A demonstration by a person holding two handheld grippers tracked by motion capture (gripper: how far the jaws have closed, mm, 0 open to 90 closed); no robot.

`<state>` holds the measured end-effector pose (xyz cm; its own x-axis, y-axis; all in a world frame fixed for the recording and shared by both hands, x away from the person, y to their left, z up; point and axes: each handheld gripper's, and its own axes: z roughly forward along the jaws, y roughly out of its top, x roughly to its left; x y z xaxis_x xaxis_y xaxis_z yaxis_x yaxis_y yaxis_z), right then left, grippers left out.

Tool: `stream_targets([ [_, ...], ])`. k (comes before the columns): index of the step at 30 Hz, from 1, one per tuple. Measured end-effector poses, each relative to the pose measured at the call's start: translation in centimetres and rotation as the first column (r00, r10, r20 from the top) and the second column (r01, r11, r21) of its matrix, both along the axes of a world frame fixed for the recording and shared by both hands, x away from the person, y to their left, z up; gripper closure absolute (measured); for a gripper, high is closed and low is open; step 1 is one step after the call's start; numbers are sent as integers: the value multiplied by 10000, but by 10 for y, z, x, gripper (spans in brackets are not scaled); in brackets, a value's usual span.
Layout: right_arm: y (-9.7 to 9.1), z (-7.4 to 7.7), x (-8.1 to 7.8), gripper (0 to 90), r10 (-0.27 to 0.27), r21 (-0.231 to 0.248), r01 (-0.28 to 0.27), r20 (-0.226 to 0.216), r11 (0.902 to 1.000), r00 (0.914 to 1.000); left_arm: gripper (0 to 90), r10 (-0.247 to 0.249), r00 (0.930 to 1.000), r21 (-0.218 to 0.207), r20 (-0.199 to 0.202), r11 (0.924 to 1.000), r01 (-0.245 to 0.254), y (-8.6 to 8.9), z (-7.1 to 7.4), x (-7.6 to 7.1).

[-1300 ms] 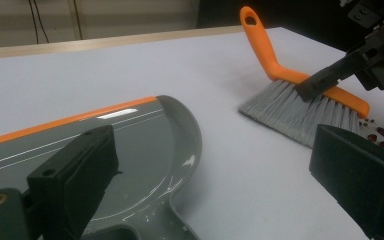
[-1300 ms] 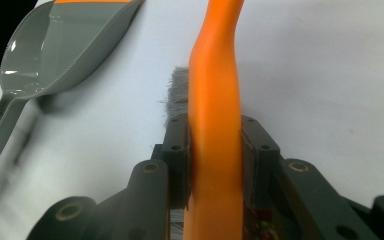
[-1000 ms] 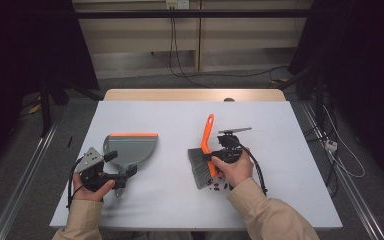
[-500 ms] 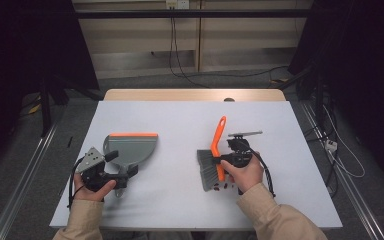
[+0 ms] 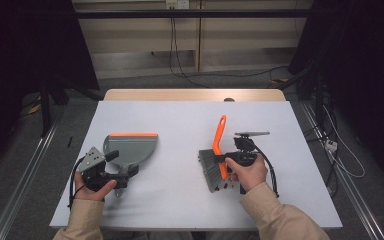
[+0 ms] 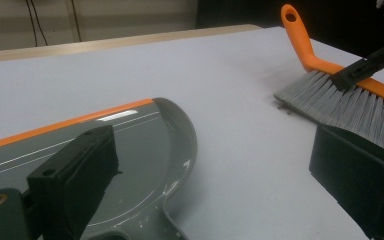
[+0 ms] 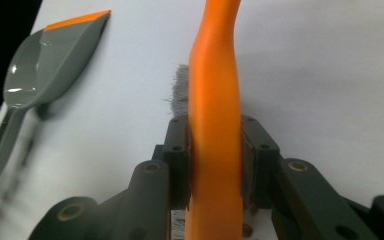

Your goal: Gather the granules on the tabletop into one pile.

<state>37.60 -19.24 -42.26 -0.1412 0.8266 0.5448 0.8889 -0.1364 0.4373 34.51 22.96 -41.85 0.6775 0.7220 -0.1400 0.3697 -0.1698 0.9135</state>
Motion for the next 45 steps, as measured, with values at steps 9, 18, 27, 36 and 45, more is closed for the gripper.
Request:
stream_targets([
  [9,6,18,8,701,230,902,-281,567,9955,9981,52,16,10000,-39,-49,10000,-16,0,-1,2],
  [18,1,49,21,701,1359,-646,-1219,3058,9904,9423,52,59,10000,-94,-55,9999,-59,2,-1,2],
  [27,-9,47,43,702,3687,-3433,-2169,4776,9138,7974,52,90,9999,-94,-74,9999,-91,3,-2,2],
  [36,-3,18,64,702,6516,-5699,-3542,4855,7415,5829,52,132,9999,-93,-101,9999,-133,5,-3,2],
  [45,21,8,67,705,8226,-7011,-4372,4266,5633,3759,52,183,9997,-82,-173,9998,-185,6,-5,3],
])
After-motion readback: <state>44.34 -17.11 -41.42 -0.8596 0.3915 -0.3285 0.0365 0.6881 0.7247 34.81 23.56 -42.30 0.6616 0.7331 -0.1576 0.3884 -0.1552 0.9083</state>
